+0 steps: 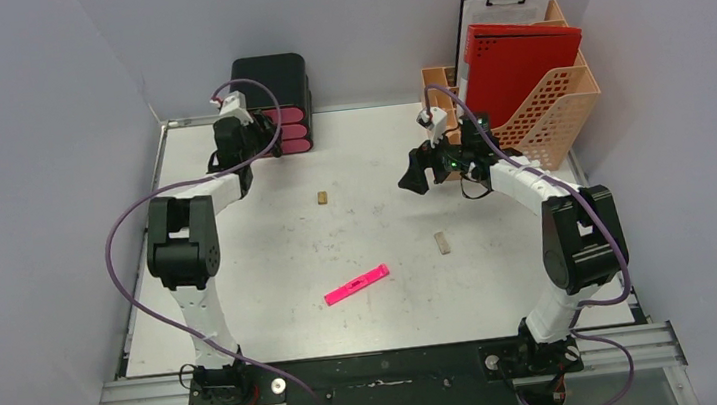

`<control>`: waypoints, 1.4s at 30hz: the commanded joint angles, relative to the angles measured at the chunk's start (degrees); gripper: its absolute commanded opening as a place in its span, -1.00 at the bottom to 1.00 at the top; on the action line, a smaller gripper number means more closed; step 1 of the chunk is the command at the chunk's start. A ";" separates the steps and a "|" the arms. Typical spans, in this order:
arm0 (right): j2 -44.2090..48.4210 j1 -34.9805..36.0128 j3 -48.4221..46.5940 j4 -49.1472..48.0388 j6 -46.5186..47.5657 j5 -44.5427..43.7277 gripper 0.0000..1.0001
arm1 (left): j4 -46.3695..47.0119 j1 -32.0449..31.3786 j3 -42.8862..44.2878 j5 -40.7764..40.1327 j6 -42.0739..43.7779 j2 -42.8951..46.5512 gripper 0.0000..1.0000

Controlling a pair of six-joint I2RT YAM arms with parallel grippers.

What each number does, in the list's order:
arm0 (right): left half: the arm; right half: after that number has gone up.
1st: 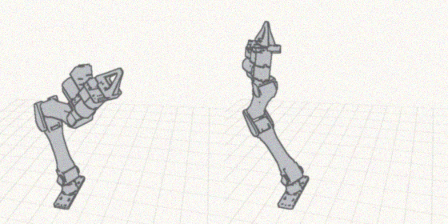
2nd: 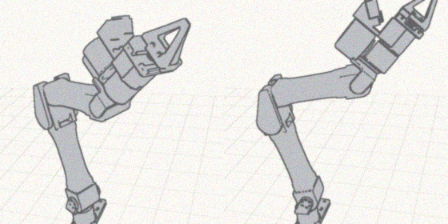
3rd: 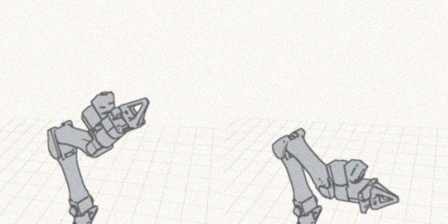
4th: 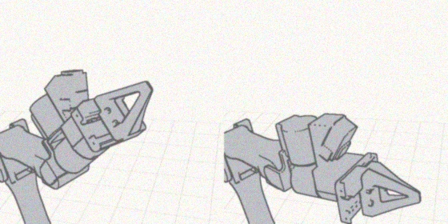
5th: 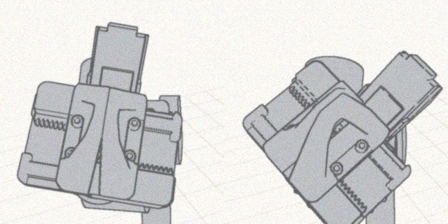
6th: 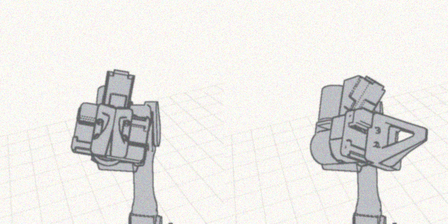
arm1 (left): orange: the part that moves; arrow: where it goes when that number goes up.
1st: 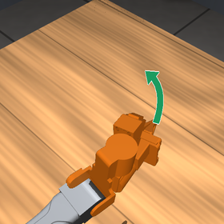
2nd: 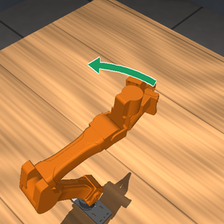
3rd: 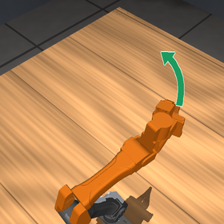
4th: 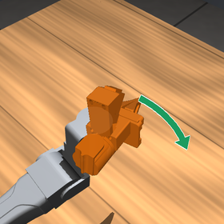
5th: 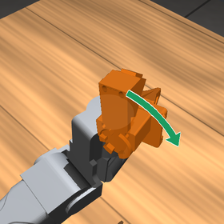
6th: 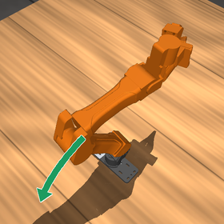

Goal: Organize the desk
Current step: Open the drawer in the storage box.

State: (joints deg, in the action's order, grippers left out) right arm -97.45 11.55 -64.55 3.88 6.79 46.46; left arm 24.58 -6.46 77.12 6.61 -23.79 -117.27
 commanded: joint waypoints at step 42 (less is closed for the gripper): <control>-1.34 -0.39 -0.80 -2.65 0.60 0.81 0.80 | 5.21 1.89 2.48 2.97 -4.17 -2.91 -0.08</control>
State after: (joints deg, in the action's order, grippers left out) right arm -99.22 11.55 -64.55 3.49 6.79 46.50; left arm 26.92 -4.86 77.19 8.51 -28.32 -121.84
